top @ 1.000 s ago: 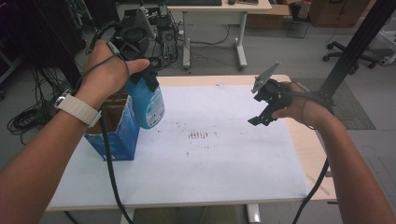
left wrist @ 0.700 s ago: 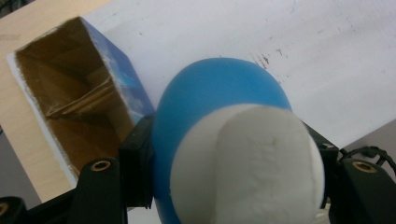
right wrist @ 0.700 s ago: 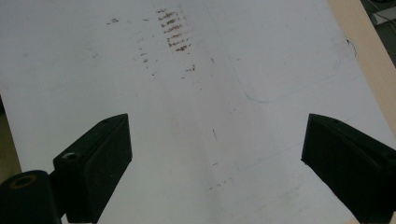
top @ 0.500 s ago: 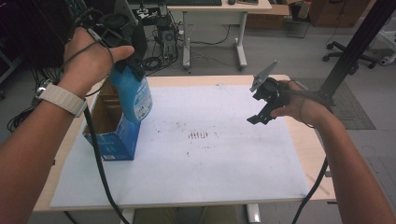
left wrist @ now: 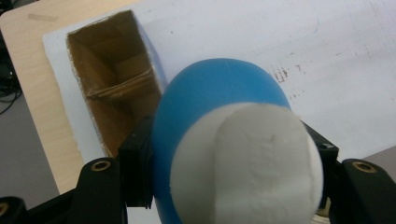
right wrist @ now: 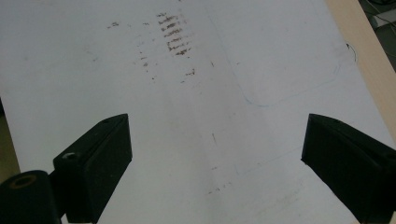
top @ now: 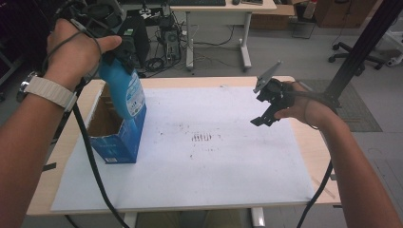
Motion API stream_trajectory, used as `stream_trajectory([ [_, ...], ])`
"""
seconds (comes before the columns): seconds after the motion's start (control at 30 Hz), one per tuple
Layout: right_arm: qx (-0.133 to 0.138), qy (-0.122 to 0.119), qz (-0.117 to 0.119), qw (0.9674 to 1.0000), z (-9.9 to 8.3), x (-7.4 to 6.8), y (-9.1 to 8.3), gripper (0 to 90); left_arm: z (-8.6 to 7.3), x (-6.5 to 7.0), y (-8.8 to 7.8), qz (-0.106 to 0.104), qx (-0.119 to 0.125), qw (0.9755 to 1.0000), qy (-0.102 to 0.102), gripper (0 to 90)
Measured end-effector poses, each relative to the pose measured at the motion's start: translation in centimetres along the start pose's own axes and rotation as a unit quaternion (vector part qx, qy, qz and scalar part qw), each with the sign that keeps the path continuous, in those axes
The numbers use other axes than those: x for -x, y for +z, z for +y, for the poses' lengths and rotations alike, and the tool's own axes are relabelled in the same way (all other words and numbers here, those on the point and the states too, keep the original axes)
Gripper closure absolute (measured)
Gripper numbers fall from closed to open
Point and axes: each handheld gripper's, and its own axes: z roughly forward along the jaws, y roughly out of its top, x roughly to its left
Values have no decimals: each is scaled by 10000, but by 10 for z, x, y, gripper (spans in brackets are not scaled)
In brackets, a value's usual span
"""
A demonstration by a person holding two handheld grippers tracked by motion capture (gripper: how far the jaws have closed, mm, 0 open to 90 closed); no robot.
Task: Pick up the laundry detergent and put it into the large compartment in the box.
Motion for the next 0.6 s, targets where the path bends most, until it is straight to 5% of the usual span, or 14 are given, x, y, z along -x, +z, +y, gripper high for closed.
stream_trajectory([
  [0.6,-7,-5,20,10000,3,2,3,87,-4,-33,-4,252,4,9987,-433,373],
])
